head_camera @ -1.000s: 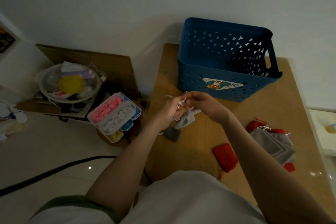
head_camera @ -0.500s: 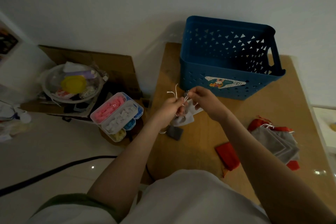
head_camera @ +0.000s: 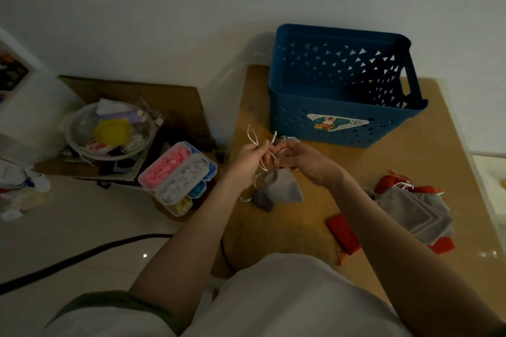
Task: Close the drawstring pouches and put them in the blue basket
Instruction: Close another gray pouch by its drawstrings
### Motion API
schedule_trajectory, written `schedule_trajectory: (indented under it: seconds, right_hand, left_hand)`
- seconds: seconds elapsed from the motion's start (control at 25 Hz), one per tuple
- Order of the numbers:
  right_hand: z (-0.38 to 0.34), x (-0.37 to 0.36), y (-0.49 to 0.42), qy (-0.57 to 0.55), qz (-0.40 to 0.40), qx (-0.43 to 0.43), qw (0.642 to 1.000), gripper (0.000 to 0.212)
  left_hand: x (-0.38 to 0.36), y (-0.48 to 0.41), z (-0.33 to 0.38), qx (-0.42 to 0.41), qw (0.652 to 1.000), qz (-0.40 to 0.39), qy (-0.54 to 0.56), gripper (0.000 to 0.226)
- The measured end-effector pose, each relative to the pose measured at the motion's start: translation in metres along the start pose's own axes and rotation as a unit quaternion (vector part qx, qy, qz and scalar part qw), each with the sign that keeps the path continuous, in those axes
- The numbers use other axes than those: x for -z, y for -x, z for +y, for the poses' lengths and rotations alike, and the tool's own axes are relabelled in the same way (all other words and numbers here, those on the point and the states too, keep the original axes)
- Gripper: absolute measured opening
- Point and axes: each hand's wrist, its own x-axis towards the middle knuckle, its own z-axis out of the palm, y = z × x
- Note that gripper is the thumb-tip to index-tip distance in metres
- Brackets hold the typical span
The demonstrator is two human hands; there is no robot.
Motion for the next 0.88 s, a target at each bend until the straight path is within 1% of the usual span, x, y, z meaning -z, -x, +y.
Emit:
schedule_trajectory:
  seconds: [0.04, 0.12, 0.2, 0.24, 0.28, 0.32, 0.36, 0.4, 0.44, 0.48, 0.6, 0.72, 0.8, 0.88]
  right_hand:
    - [0.0, 0.0, 0.0, -0.01, 0.013, 0.0, 1.0, 0.02]
    - [-0.003, 0.002, 0.002, -0.029, 0.051, -0.006, 0.998, 0.018]
    - [-0.006, 0.003, 0.004, -0.02, 0.071, -0.009, 0.997, 0.016]
    - [-0.007, 0.002, 0.005, -0.015, 0.072, -0.008, 0.997, 0.015]
    - [-0.009, 0.0, 0.005, -0.014, 0.072, -0.007, 0.997, 0.015]
    - [-0.01, -0.002, 0.005, -0.02, 0.073, -0.004, 0.997, 0.013]
    - [-0.011, -0.003, 0.004, -0.026, 0.073, -0.002, 0.997, 0.011]
    - [-0.011, -0.003, 0.004, -0.031, 0.073, -0.001, 0.997, 0.009]
    - [-0.011, -0.002, 0.004, -0.033, 0.071, -0.004, 0.997, 0.008]
    - [-0.011, -0.001, 0.004, -0.038, 0.065, -0.008, 0.997, 0.007]
    - [-0.008, 0.006, 0.005, -0.083, 0.049, -0.016, 0.995, 0.014]
    - [-0.003, 0.01, 0.006, -0.103, 0.019, 0.006, 0.995, 0.024]
    - [-0.002, 0.009, 0.006, -0.101, -0.004, 0.019, 0.995, 0.028]
    - [-0.003, 0.007, 0.005, -0.109, -0.005, 0.016, 0.994, 0.027]
  left_hand:
    - [0.002, 0.001, -0.001, -0.002, 1.0, -0.009, 0.009, 0.023]
    - [0.008, 0.003, 0.001, -0.016, 0.998, -0.044, -0.034, 0.018]
    - [0.011, 0.006, 0.002, -0.042, 0.991, -0.068, -0.106, 0.011]
    - [0.01, 0.008, 0.003, -0.066, 0.985, -0.067, -0.146, 0.009]
    - [0.009, 0.008, 0.002, -0.108, 0.969, -0.044, -0.22, 0.007]
    - [0.007, 0.007, 0.0, -0.162, 0.926, -0.002, -0.341, 0.006]
    - [0.005, 0.007, -0.003, -0.212, 0.86, 0.04, -0.462, 0.006]
    - [0.003, 0.006, -0.006, -0.255, 0.804, 0.07, -0.532, 0.008]
    - [0.002, 0.005, -0.009, -0.289, 0.773, 0.087, -0.558, 0.01]
    - [0.001, 0.003, -0.011, -0.31, 0.759, 0.093, -0.565, 0.01]
    - [-0.003, 0.004, -0.008, -0.333, 0.757, 0.112, -0.551, 0.011]
    - [-0.007, 0.01, -0.003, -0.358, 0.758, 0.12, -0.532, 0.015]
    - [-0.011, 0.015, 0.001, -0.366, 0.769, 0.109, -0.513, 0.016]
    - [-0.014, 0.017, 0.004, -0.364, 0.786, 0.092, -0.492, 0.017]
